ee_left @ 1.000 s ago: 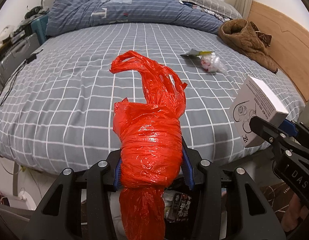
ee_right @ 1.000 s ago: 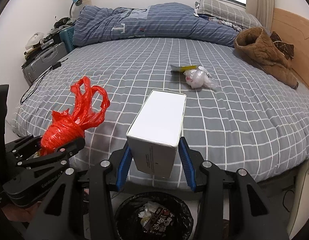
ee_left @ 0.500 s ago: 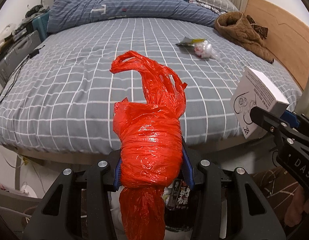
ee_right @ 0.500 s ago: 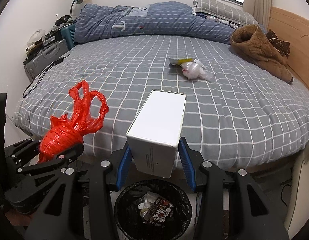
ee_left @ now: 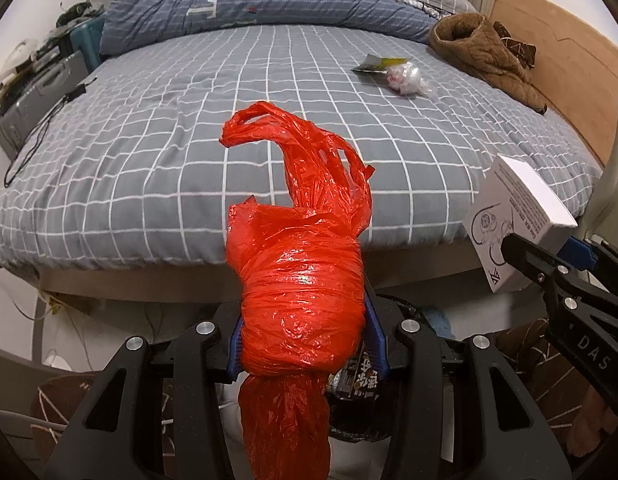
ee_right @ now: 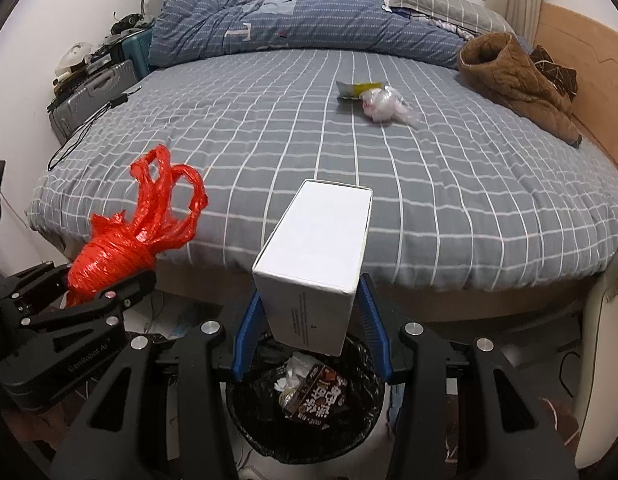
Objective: Collect trash
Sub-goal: 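Lift the red bag and white box off the bed with both grippers, then carry the red bag and white box down over the trash bin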
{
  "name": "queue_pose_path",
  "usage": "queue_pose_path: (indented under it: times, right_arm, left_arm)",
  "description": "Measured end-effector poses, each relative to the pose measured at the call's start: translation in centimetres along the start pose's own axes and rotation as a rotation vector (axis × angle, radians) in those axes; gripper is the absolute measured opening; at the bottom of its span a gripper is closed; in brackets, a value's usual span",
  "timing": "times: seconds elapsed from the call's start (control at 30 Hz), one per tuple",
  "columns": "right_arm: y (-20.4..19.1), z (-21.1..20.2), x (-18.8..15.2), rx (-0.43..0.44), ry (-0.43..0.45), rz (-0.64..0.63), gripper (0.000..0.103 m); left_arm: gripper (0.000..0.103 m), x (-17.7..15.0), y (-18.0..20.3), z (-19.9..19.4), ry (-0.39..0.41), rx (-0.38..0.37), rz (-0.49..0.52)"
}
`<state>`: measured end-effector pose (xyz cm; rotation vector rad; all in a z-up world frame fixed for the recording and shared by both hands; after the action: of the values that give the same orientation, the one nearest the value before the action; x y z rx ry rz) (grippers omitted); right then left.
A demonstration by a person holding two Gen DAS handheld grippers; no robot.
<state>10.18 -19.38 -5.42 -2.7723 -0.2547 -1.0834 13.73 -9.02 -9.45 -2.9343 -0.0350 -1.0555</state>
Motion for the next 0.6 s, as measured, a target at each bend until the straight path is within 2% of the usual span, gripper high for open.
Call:
queue_pose_path:
  times: [0.47, 0.6]
  right_arm:
    - [-0.4, 0.0, -4.5, 0.008, -0.055, 0.000, 0.044]
    - [-0.6, 0.2, -5.6, 0.011, -0.069, -0.001, 0.044]
  left_arm:
    - [0.046, -4.5, 0.9, -0.4, -0.066, -0.033, -0.023]
    - [0.046, -5.4, 0.7, -0.2, -0.078, -0.020, -0.026]
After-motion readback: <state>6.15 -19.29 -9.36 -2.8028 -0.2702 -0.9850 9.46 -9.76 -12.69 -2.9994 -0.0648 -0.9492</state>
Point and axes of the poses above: each gripper's, at about its wrist camera, not at the fingertips, and z roughly the way its jaws point, y to its right, x to its top, the point moved 5 cm from there along z, roughly the way its jaws point, and after that the axes turned 3 degrees about x, right-handed, at the moved point
